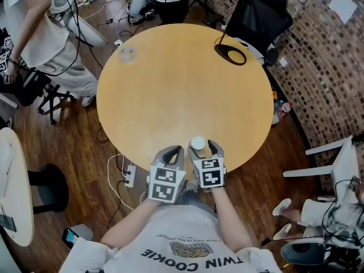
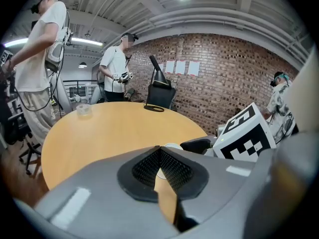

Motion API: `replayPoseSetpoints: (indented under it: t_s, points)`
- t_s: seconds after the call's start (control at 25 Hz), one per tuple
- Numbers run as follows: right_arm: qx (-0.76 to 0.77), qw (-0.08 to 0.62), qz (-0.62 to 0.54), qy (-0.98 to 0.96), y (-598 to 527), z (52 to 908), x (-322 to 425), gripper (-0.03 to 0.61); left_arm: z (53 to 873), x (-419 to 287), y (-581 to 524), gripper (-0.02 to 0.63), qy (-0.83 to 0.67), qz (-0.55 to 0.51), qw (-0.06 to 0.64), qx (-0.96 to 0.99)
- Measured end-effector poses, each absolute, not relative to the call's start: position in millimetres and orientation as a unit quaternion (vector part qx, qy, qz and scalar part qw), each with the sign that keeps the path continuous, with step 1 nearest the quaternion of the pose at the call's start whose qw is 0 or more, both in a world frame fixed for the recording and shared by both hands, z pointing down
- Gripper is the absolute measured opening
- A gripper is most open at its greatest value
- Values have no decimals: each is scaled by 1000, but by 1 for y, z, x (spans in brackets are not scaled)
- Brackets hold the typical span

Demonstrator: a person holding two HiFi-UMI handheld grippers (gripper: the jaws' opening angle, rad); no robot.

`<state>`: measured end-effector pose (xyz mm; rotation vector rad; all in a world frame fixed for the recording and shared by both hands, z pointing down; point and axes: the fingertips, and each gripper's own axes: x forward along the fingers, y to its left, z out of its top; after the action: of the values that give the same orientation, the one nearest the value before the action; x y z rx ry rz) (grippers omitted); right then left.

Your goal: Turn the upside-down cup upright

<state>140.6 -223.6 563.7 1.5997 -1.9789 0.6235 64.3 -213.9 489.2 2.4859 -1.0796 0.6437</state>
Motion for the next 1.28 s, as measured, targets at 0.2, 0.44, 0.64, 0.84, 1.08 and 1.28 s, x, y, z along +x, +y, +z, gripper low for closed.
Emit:
replayPoseSetpoints:
  t_s: [0.2, 0.44, 0.64, 0.84, 1.08, 1.28]
  points:
    - [563, 272, 230, -746, -233, 571, 134, 315, 491, 62, -224, 5, -395, 232, 181, 871]
    - [530, 318, 204, -759, -235, 582, 126, 302, 493, 60, -234, 5, -404, 231, 185, 866]
    - [510, 352, 171, -766, -237, 579, 131, 279, 496, 59, -237, 5, -406, 229, 190, 864]
    - [440, 432, 110, -779, -234, 574, 128, 279, 499, 59, -237, 6, -407, 223, 198, 863]
    - [310, 540, 56, -781, -226, 576, 123, 279, 503, 51, -241, 6, -412, 214, 208, 861]
    - [192, 637, 21, -747, -217, 581, 127, 279, 503, 45, -241, 6, -420, 206, 215, 857]
